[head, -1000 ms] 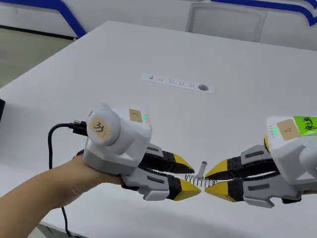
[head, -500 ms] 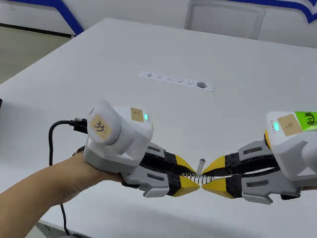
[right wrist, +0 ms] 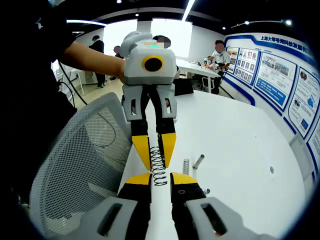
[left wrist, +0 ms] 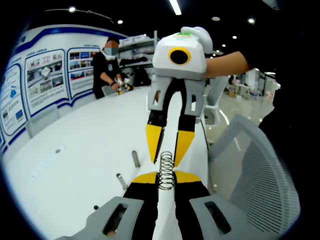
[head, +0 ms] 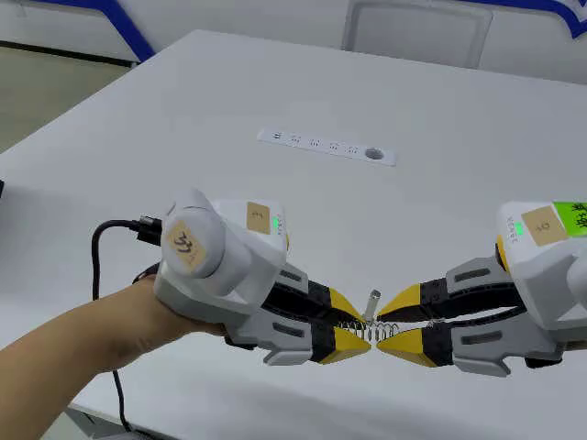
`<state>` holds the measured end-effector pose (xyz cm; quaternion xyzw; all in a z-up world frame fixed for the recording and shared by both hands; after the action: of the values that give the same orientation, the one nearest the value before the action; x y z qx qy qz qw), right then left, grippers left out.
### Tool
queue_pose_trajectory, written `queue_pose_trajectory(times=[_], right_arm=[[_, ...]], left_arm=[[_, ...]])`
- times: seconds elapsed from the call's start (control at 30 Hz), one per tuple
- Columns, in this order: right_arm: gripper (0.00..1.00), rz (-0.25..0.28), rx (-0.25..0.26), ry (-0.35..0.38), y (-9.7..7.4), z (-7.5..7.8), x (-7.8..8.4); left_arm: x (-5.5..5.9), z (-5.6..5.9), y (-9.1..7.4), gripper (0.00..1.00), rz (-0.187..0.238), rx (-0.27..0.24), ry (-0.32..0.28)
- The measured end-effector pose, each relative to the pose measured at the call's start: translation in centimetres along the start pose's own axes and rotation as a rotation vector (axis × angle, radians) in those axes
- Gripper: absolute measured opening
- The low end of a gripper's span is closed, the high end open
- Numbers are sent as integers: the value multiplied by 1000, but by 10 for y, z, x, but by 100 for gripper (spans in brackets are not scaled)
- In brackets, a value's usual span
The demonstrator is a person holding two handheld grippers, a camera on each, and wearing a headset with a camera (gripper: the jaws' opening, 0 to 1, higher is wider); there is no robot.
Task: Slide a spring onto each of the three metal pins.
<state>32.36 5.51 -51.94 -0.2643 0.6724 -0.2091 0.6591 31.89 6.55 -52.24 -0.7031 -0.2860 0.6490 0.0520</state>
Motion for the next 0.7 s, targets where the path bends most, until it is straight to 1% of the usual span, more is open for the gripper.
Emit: queue_pose_trajectory(times=[0.2,0.23,0.3,0.4,0.7], right_arm=[[14,0,3,27,1,0,4],[14,15,5,31,0,0,2],[12,26,3,41,-1,0,0],[12,44,-9,60,-3,1,-2],[12,93,-33,96,-7,-2,-12]], left_arm=[[-5,-3,-2,10,25,-8,-14],[-5,-3,-2,10,23,-8,-13],[-4,-2,-2,10,16,-3,-8],[-3,-3,-2,10,19,-3,-11],[-1,-3,-1,10,9,1,-3]])
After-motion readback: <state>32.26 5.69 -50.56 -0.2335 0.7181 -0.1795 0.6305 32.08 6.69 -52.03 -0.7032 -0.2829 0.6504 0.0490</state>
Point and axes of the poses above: the centre of the closed fingertips' face, and the gripper's own axes: y roughly forward along the fingers, z roughly to its right, x roughly out of its underside, the point moved 1 cm from there along -y, roughly backward along the fingers, and after that the axes turned 10 degrees about y, right-handed, at the moved point
